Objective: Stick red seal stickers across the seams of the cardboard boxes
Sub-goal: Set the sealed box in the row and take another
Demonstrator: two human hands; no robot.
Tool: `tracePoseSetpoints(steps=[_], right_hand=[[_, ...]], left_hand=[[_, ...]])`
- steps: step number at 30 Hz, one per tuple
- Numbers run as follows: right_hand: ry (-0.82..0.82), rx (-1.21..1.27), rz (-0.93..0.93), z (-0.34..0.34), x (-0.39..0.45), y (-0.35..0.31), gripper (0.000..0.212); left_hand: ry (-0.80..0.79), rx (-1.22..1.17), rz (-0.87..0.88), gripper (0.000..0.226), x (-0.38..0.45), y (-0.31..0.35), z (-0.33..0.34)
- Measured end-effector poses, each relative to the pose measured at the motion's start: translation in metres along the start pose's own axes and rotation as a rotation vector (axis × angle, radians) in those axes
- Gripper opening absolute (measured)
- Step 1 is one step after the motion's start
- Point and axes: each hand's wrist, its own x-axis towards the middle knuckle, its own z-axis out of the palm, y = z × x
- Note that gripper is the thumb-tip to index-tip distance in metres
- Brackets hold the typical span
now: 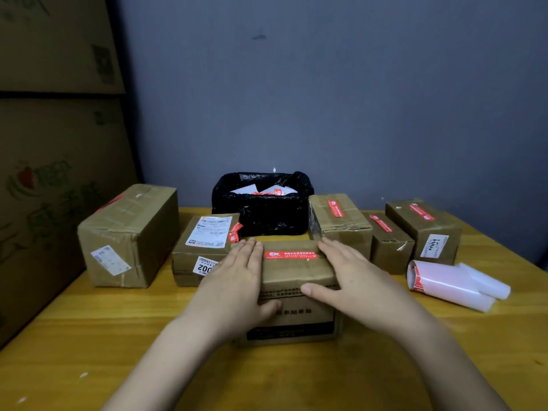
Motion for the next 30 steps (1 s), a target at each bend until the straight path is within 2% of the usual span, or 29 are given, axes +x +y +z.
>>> tracePoseSetpoints(steps=[3, 9, 12, 15, 22, 25, 27, 30], right_hand=[[-0.022, 0.167, -0.024, -0.005, 0.007, 0.022, 0.088], [-0.191, 0.508, -0.053, 0.004, 0.017, 0.049, 0.096], [-0.239, 0.634, -0.063, 0.003, 0.014, 0.055, 0.088], [-0.216, 0.729, -0.077, 0.002, 0.006, 0.059, 0.08], [0.075, 0.727, -0.004, -0.01, -0.015, 0.051, 0.077], [0.225, 0.671, 0.065, -0.015, -0.012, 0.032, 0.087], [0.34, 0.669, 0.119, -0.016, -0.006, 0.019, 0.085], [0.485, 0.578, 0.2, -0.011, 0.004, 0.001, 0.081]], left_hand=[[-0.006, -0.05, 0.034, 0.094, -0.004, -0.006, -0.001], [-0.037, -0.146, 0.048, 0.094, -0.001, -0.01, -0.003], [-0.025, -0.264, 0.068, 0.092, -0.001, -0.016, -0.002], [0.001, -0.398, 0.089, 0.09, -0.001, -0.019, -0.003], [0.204, -0.59, 0.096, 0.08, 0.008, -0.013, -0.016], [0.308, -0.651, 0.029, 0.073, 0.012, -0.004, -0.019], [0.31, -0.677, -0.034, 0.073, 0.012, 0.003, -0.018], [0.199, -0.844, -0.106, 0.095, 0.008, 0.017, -0.016]])
